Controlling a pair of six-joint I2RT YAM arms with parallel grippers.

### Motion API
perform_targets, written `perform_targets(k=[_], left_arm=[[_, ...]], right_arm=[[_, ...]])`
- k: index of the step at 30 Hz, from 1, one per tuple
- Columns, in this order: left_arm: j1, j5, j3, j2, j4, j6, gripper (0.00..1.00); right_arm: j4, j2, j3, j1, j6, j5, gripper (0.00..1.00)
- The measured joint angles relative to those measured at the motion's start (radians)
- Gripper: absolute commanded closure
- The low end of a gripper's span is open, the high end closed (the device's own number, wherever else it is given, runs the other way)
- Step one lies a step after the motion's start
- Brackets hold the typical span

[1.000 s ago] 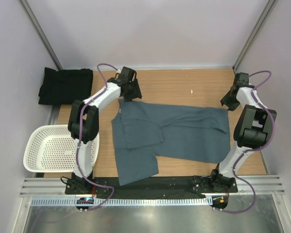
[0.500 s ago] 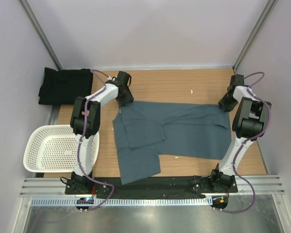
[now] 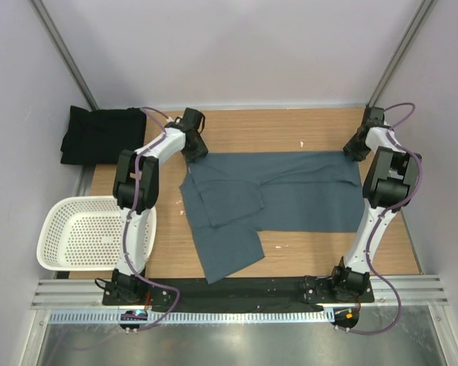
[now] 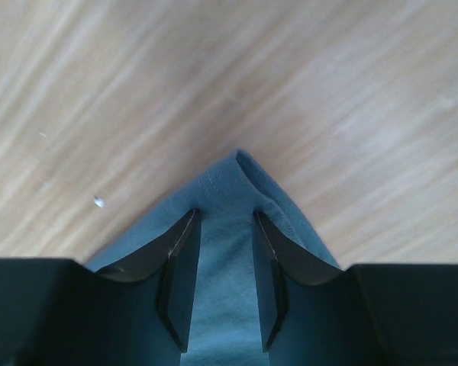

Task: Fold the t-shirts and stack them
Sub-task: Fold the tshirt

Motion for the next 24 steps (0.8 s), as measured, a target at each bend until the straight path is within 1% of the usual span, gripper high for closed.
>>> perform_targets(k=[5, 8, 10, 11, 12, 13, 14, 15, 16, 17, 19, 22, 24], left_arm=[[0.015, 0.002, 0.071, 0.043, 0.002, 0.045, 0.54], [0.021, 0.009, 0.09, 0.053, 0.003, 0.083, 0.52], [0.024, 0.018, 0.09, 0.051, 0.003, 0.108, 0.49], [0.025, 0.021, 0.09, 0.048, 0.001, 0.127, 0.45], [0.027, 0.024, 0.088, 0.043, -0.003, 0.138, 0.43], [0.029, 0.027, 0.084, 0.035, -0.006, 0.152, 0.41], [0.032, 0.032, 0.076, 0.017, -0.011, 0.164, 0.36], [0.034, 0.035, 0.064, -0.006, -0.018, 0.177, 0.34], [0.035, 0.039, 0.047, -0.038, -0.022, 0.183, 0.32], [0.035, 0.04, 0.029, -0.073, -0.024, 0.187, 0.28], [0.029, 0.04, -0.029, -0.194, -0.029, 0.2, 0.27], [0.008, 0.033, -0.13, -0.407, -0.029, 0.184, 0.25], [-0.023, 0.025, -0.217, -0.562, -0.021, 0.15, 0.25]], right_arm=[[0.026, 0.053, 0.076, 0.004, -0.007, -0.043, 0.61], [0.022, 0.076, 0.12, 0.013, -0.024, -0.065, 0.55], [-0.007, 0.085, 0.161, 0.02, -0.042, -0.074, 0.48], [-0.033, 0.089, 0.192, 0.023, -0.051, -0.081, 0.44], [-0.054, 0.089, 0.223, 0.024, -0.061, -0.093, 0.34], [-0.07, 0.089, 0.254, 0.026, -0.067, -0.103, 0.26], [-0.089, 0.086, 0.294, 0.027, -0.073, -0.114, 0.12], [-0.1, 0.08, 0.33, 0.028, -0.074, -0.126, 0.04], [-0.103, 0.063, 0.348, 0.028, -0.078, -0.135, 0.0], [-0.104, 0.033, 0.349, 0.028, -0.08, -0.142, 0.0], [-0.124, -0.05, 0.327, 0.028, -0.073, -0.15, 0.0], [-0.136, -0.243, 0.213, 0.028, -0.052, -0.153, 0.0], [-0.133, -0.406, 0.086, 0.028, -0.032, -0.15, 0.0]])
